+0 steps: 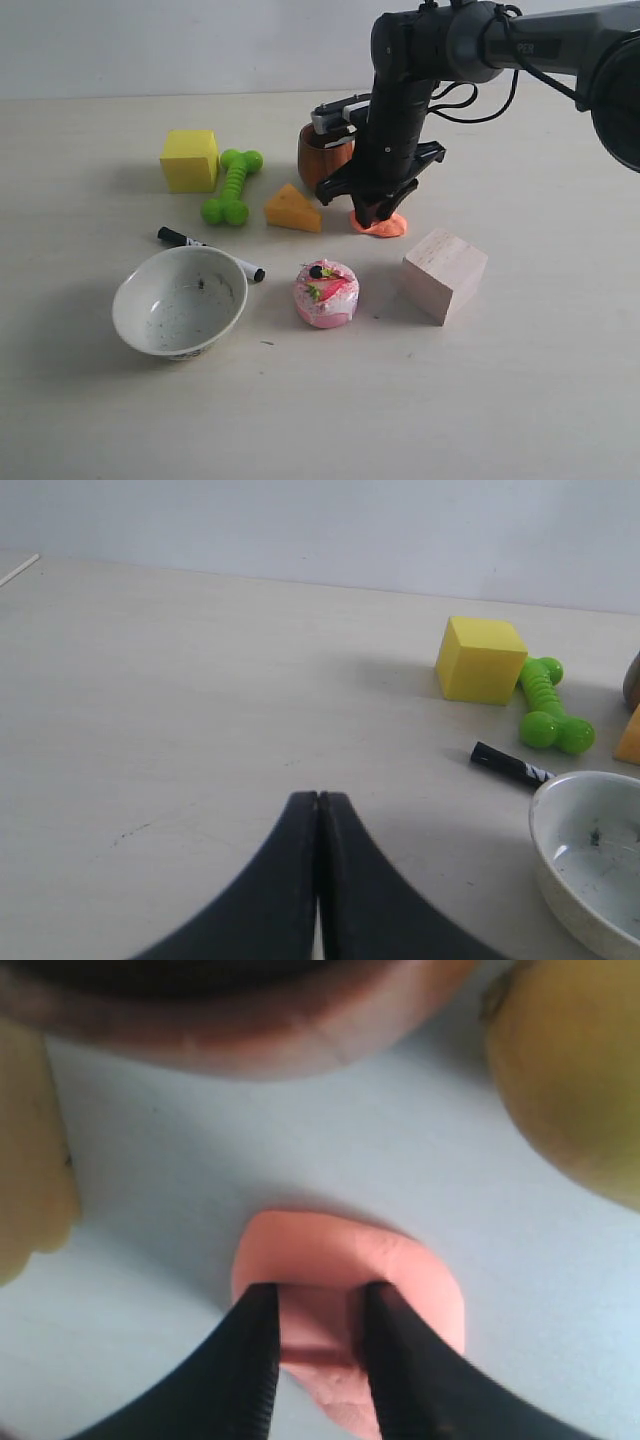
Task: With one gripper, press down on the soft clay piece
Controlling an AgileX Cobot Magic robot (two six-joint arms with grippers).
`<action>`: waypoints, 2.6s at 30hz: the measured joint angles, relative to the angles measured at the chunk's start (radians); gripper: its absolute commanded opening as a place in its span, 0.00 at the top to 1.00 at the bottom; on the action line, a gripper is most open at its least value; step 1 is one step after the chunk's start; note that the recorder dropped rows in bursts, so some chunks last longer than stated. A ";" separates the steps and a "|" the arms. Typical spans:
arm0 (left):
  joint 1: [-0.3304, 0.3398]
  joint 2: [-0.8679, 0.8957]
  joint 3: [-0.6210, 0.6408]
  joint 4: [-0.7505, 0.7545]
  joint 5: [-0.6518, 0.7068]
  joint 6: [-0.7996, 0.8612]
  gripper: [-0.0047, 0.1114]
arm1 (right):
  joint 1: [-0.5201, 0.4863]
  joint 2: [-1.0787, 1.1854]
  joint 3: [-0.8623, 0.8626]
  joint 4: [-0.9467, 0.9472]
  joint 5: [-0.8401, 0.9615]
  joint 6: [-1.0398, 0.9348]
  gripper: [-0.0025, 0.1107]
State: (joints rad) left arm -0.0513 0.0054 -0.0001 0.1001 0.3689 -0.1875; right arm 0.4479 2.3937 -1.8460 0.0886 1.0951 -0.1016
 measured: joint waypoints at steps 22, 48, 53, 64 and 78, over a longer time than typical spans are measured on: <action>0.000 0.000 0.000 0.000 0.000 0.000 0.96 | 0.004 -0.052 0.023 0.014 0.005 0.000 0.80; 0.000 0.000 0.000 0.000 0.000 0.000 0.96 | 0.004 -0.105 0.023 -0.035 -0.014 0.023 0.98; 0.000 0.000 0.000 0.000 0.000 0.000 0.96 | 0.004 -0.229 0.093 -0.014 -0.144 0.072 0.98; 0.000 0.000 0.000 0.000 0.000 0.000 0.96 | 0.004 -0.721 0.710 0.018 -0.657 0.144 0.98; 0.000 0.000 0.000 0.000 0.000 0.000 0.96 | 0.004 -1.279 0.986 0.018 -0.748 0.150 0.98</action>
State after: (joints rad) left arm -0.0513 0.0054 -0.0001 0.1001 0.3689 -0.1875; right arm 0.4521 1.1144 -0.8595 0.1068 0.3467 0.0486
